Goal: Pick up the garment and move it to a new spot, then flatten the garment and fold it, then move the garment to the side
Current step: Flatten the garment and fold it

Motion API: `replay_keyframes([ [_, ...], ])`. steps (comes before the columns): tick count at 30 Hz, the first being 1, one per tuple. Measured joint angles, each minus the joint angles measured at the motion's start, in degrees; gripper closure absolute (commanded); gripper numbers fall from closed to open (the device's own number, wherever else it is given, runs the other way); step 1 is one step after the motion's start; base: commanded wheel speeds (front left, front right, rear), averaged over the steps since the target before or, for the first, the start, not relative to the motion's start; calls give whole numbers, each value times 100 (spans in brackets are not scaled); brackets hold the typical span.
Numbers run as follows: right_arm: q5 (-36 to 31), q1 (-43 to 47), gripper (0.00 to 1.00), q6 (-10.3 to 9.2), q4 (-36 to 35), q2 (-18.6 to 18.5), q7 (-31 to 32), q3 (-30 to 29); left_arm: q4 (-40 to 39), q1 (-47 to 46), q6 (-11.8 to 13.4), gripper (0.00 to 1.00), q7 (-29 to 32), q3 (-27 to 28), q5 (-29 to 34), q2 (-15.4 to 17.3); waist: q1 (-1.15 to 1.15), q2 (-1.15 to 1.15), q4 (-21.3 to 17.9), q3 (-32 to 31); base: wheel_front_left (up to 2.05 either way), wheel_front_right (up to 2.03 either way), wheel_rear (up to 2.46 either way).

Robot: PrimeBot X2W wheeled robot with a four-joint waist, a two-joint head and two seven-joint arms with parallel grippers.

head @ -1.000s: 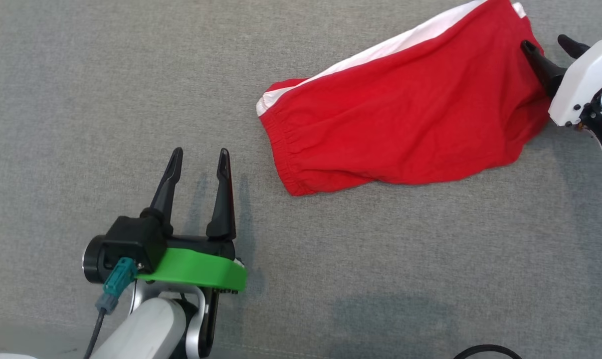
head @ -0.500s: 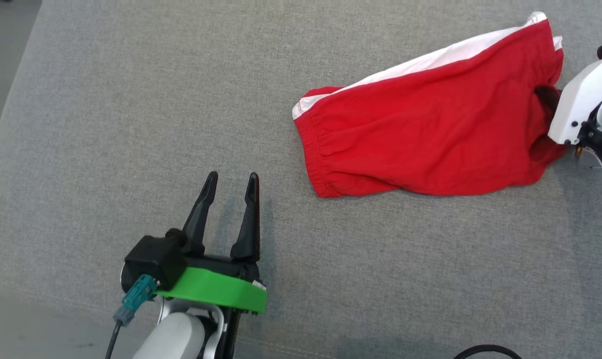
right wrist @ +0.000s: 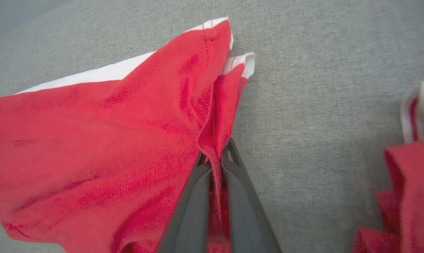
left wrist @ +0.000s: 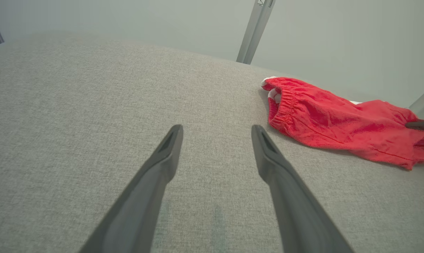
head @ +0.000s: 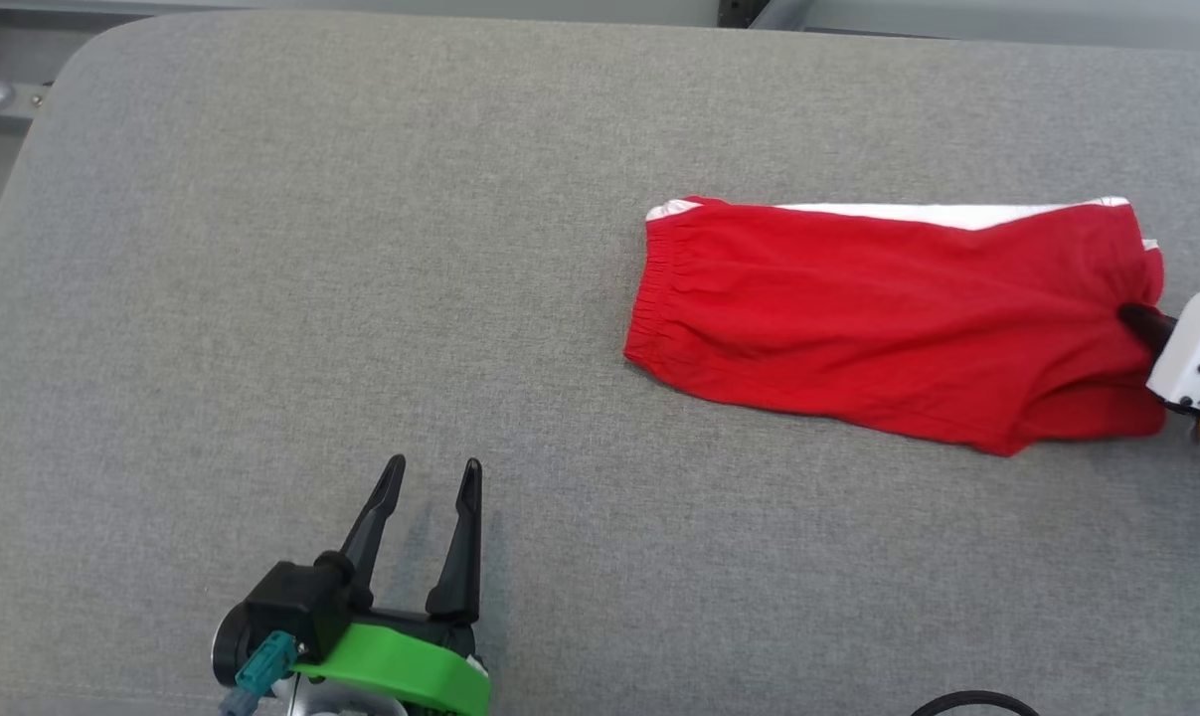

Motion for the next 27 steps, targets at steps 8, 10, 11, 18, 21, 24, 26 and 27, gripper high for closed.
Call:
replay_keyframes([
  [8,-410,319,100,0,-638,-145,-563,-398,114,380,-166,0,0,54,265,-68,0,0,-190,-303,0,0,0],
  [10,-512,307,100,-1,-1032,-26,-552,-346,137,515,-196,0,0,114,277,-132,0,0,-194,-348,0,0,0],
  [11,-545,300,100,-5,-1220,104,-505,-286,157,556,-215,0,0,135,305,-170,0,0,-197,-367,0,0,0],
  [18,-891,116,100,-5,-2067,1478,-86,324,293,625,-404,0,0,131,461,-404,0,0,-109,-384,0,0,0],
  [21,-1185,-5,100,-4,-1858,1938,-24,415,397,541,-522,0,1,102,511,-456,0,0,-10,-348,0,0,0],
  [24,-1482,-207,100,-5,-1468,2235,-31,349,494,440,-594,0,0,79,563,-498,0,0,109,-297,0,0,0],
  [26,-1630,-331,100,-5,-1265,2362,-64,321,563,383,-641,0,0,96,565,-535,0,0,195,-253,0,0,0],
  [27,-1662,-376,100,-5,-1174,2407,-85,302,598,364,-646,0,0,115,571,-554,0,0,239,-232,0,0,0],
])
